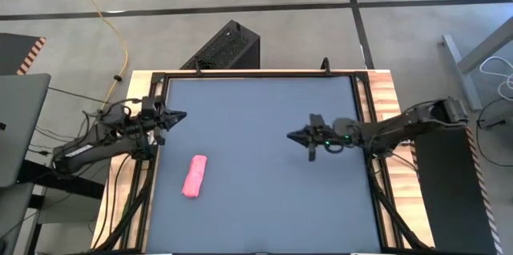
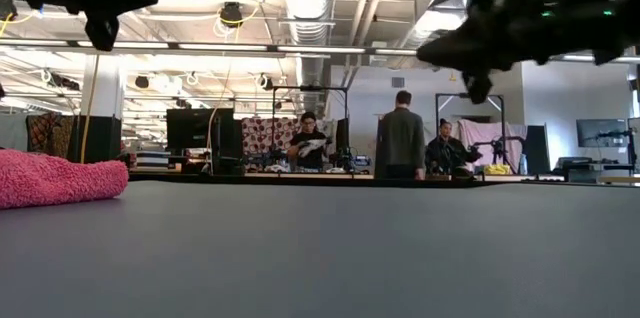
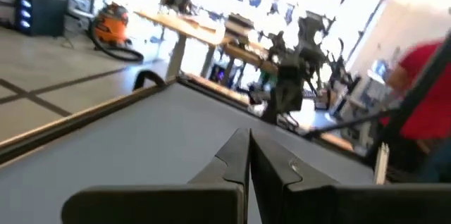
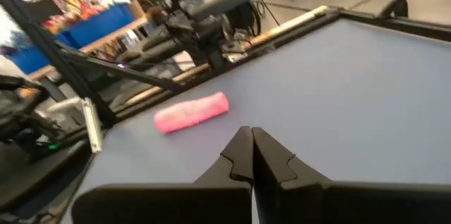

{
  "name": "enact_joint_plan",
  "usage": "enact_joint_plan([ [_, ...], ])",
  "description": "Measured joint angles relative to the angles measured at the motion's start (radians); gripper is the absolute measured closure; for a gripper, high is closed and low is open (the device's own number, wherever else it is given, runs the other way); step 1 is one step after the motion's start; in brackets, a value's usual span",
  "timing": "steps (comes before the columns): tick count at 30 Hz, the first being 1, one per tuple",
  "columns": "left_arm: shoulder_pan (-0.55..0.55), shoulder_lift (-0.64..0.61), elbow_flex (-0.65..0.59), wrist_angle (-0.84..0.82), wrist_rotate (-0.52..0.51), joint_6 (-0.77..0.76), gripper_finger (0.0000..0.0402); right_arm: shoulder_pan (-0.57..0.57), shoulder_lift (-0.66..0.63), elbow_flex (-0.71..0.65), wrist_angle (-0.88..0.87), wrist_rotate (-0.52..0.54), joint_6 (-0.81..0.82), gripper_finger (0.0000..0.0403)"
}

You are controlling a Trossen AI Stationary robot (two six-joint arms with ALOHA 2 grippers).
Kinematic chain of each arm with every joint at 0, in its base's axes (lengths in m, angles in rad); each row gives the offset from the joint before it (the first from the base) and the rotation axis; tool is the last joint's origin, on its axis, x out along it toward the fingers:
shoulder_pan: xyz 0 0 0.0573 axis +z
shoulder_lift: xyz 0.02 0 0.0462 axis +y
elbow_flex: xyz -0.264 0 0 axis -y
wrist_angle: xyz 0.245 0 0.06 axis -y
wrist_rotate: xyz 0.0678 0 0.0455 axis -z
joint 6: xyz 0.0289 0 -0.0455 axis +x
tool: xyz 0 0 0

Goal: Roll towel
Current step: Return to Home Position

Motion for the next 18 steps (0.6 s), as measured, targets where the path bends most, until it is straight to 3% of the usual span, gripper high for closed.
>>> enact_joint_plan([
  [6,0.0,-0.054,-0.045,-0.023,-0.044,-0.057,0.0401,0.023,-0.229,-0.135,-0.048,0.025,-0.023,0.0385],
  [12,0.0,-0.034,-0.044,-0.002,-0.048,-0.07,0.0401,-0.015,-0.554,-0.183,-0.324,0.028,-0.048,0.0385],
  [18,0.0,-0.041,-0.044,0.009,-0.047,-0.035,0.0401,-0.03,-0.722,-0.238,-0.391,-0.015,-0.091,0.0385],
])
